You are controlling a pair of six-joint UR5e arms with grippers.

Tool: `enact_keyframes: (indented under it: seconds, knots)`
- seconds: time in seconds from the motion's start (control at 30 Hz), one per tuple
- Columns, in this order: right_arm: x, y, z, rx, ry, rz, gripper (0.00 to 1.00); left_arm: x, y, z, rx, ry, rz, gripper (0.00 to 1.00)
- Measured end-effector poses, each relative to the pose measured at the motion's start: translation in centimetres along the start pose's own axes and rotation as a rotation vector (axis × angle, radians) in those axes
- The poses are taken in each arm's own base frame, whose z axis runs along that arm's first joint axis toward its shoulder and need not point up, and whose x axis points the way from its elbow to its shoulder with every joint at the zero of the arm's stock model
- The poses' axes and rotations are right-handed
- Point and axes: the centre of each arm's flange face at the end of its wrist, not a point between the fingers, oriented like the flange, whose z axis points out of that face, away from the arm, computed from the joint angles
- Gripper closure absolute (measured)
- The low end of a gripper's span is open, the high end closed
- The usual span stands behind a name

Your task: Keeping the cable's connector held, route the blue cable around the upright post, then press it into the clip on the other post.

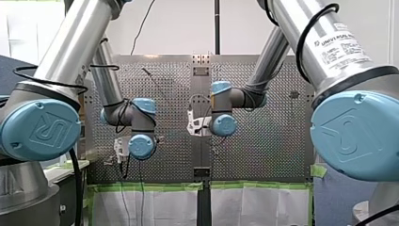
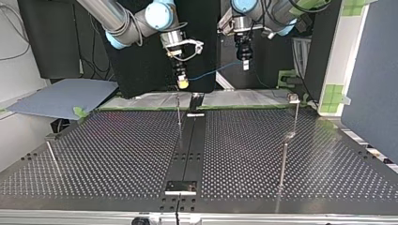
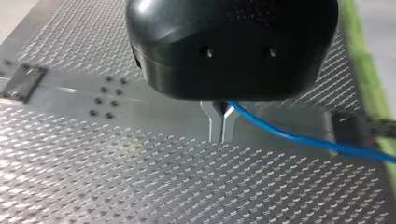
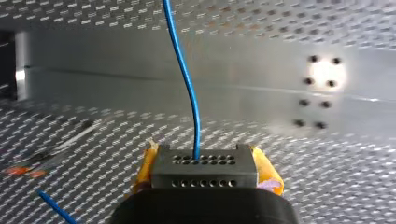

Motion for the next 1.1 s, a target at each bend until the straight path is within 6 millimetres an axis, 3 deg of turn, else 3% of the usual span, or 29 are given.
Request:
enact_keyframes:
  seconds: [0.23, 0.4, 0.67, 0.93, 1.1]
  knots:
    - [5.5, 0.1, 1.2, -0.002, 0.059, 0.024, 1.00, -4.3, -1.4, 2.9, -0.035, -0.065, -0.045, 1.00]
    - [8.3, 0.6, 0.9, -0.008, 0.071, 0.042, 1.00, -7.7, -2.4, 4.4, -0.047, -0.107, -0.075, 1.00]
    - [12.2, 1.2, -0.4, -0.001, 0.078, 0.059, 1.00, -11.2, -2.1, 4.3, -0.068, -0.123, -0.085, 1.00]
    - [17.8, 1.0, -0.6, 0.052, 0.124, 0.072, 1.00, -15.4, -2.2, 4.3, -0.096, -0.154, -0.102, 1.00]
    - [18.2, 0.4, 0.2, 0.087, 0.105, 0.067, 1.00, -18.8, -2.7, 4.6, -0.107, -0.192, -0.129, 1.00]
